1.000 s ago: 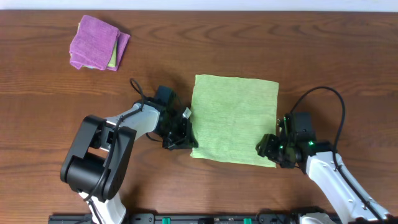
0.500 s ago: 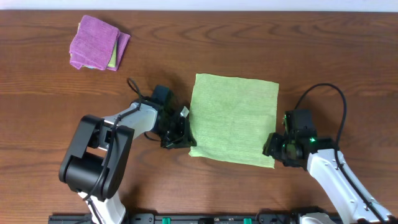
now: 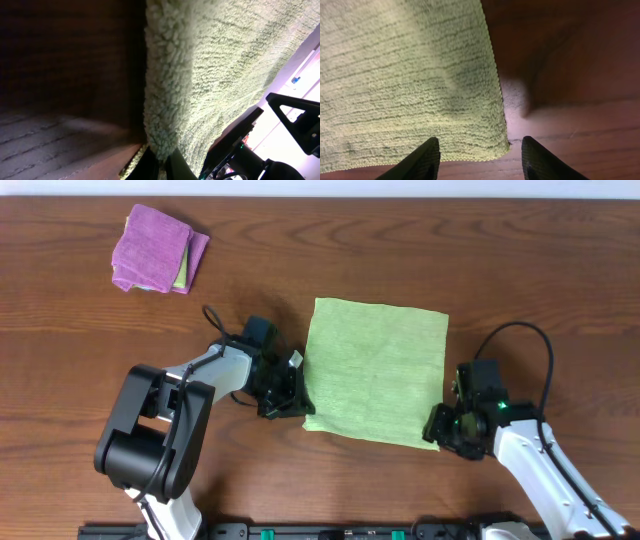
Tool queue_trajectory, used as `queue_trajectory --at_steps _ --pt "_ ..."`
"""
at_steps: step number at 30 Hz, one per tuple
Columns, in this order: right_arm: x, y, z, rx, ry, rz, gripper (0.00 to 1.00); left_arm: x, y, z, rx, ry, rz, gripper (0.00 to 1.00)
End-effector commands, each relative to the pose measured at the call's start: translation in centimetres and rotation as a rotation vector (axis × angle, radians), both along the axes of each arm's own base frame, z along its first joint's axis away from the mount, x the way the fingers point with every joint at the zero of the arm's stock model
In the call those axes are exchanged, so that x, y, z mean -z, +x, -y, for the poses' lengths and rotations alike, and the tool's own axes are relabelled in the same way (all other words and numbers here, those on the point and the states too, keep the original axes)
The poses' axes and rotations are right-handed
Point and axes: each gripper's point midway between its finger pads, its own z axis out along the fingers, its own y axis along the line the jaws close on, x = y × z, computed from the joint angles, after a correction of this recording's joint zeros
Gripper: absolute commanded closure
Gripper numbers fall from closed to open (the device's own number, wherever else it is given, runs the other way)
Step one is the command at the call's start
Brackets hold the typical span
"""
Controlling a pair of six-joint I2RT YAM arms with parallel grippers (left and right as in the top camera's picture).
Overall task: Fold the cloth
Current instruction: 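Grasp the near corners of the flat cloth with both grippers, then lift the near edge with both grippers and fold it over the far edge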
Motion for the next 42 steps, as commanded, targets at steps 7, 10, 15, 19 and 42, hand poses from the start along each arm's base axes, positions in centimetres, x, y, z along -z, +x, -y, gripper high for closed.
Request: queue_trajectory --at_steps 7,10,15,19,42 --pt "1.2 -1.0 -0.7 0.042 0.061 -0.02 0.52 0.5 -0.5 -0.2 0.008 -0.002 -0.018 0.94" --pt "1.5 -1.0 -1.0 0.047 0.08 -0.012 0.56 0.5 -0.5 -0.2 0.008 -0.002 -0.018 0.94" --pt "1.6 -0.6 -1.6 0.04 0.112 0.011 0.87 0.2 -0.5 0.0 0.009 -0.021 -0.021 0.94" --pt "1.4 0.1 -1.6 0.038 0.115 0.039 0.99 0.1 -0.5 0.1 0.007 -0.03 -0.021 0.94" --pt "-6.7 7.9 -1.4 0.036 0.112 0.532 0.99 -9.5 6.5 -2.0 -0.237 -0.029 0.337 0.94"
